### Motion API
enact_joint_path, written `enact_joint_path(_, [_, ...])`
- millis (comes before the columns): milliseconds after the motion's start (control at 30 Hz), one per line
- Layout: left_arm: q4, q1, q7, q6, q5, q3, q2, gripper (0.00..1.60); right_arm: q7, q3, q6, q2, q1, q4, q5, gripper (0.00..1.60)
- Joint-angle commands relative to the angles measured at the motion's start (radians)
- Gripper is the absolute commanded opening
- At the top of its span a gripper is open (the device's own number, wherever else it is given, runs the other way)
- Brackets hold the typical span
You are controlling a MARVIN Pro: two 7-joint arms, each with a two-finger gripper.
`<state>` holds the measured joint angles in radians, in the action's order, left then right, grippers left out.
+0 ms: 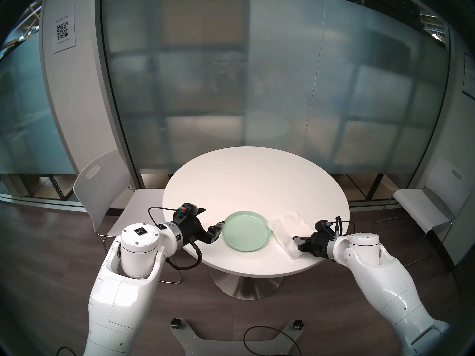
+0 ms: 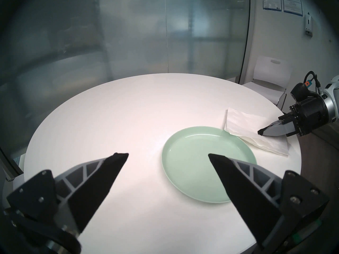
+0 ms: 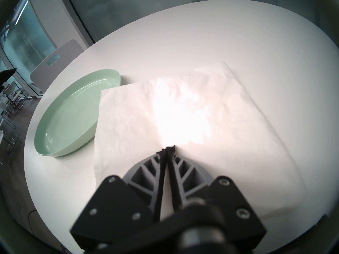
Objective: Fold the napkin in half twice and place it beside the plate
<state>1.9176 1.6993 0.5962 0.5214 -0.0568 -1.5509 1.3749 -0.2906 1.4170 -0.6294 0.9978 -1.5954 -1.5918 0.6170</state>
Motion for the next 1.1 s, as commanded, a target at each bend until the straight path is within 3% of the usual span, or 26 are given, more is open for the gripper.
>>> enact_joint_path(0, [0.014,-0.015,-0.001,-0.002,0.000,-0.005,-0.002,1.60,0.029,0.008,0.003,0.005,-0.003,0.007,-0.009,0.48])
enact_joint_path(433, [0.025,-0.011,0.002,0.005,0.000,-0.009,-0.006,1.60,0.046,0.026,0.007,0.023,0.005,0.012,-0.006,0.51])
enact_joint_path(900, [0.030,-0.016,0.005,0.002,0.004,-0.007,-0.002,1.60,-0.018,0.103,-0.016,-0.027,-0.053,-0.206,0.033,0.60])
enact_joint_path(1067, [0.049,-0.036,-0.009,-0.005,0.001,-0.004,0.011,1.60,-0.003,0.158,0.023,-0.016,-0.071,-0.261,0.036,0.61])
